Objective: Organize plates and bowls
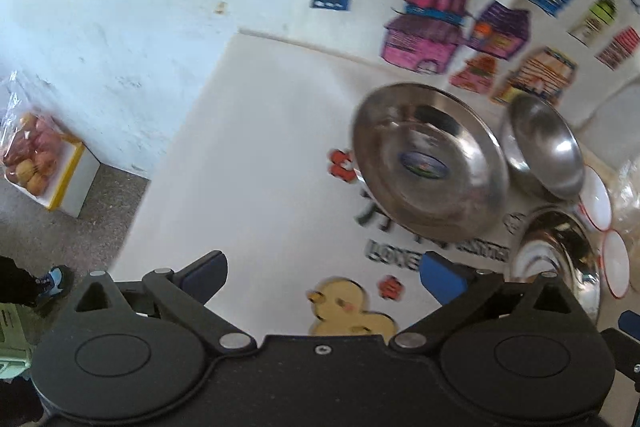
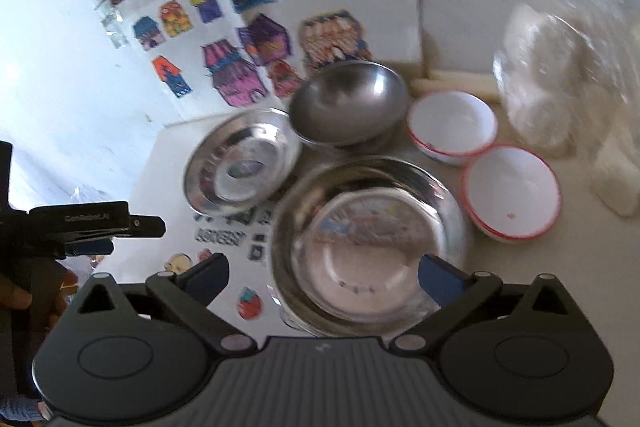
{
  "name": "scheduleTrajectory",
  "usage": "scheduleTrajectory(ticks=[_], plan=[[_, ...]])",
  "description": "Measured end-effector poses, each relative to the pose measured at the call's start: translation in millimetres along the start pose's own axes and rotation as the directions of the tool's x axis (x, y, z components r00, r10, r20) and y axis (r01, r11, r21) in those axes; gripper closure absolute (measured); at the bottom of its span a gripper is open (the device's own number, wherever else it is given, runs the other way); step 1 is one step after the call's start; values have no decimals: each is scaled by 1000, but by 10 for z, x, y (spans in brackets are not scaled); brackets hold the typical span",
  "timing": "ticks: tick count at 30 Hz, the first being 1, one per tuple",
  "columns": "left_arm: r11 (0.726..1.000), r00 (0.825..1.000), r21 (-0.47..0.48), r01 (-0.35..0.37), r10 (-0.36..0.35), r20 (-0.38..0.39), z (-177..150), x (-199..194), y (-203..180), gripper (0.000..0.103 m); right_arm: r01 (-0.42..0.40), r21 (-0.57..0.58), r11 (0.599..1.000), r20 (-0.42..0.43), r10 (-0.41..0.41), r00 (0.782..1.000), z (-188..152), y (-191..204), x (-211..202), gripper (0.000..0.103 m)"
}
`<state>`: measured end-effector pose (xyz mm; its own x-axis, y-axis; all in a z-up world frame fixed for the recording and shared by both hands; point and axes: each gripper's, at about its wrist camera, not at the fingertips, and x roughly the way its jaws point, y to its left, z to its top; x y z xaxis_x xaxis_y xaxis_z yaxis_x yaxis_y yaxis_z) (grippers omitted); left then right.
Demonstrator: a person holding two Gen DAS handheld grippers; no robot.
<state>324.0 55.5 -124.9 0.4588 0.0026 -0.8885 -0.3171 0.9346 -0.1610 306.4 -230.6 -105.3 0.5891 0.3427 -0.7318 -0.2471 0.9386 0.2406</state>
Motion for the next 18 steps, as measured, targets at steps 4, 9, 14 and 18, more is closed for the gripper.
scheduleTrajectory(ticks=[4,9,14,18], plan=[[999,1000,33,-17,17,-2,211,122,131,1,-15,-25,1000,1,15,1000,137,204,195,0],[997,1000,81,4,-5,19,524,319,167,1,-13,-43,999,16,14,1000,342,408,482,0],[979,999,202,27,-35,36,757,467,35,1,7,-51,999,-3,-7,1000,528,470,748,0],[956,997,290,50,-66,46,876,571,-73,1,6,-72,997,-7,-7,1000,614,488,915,0]])
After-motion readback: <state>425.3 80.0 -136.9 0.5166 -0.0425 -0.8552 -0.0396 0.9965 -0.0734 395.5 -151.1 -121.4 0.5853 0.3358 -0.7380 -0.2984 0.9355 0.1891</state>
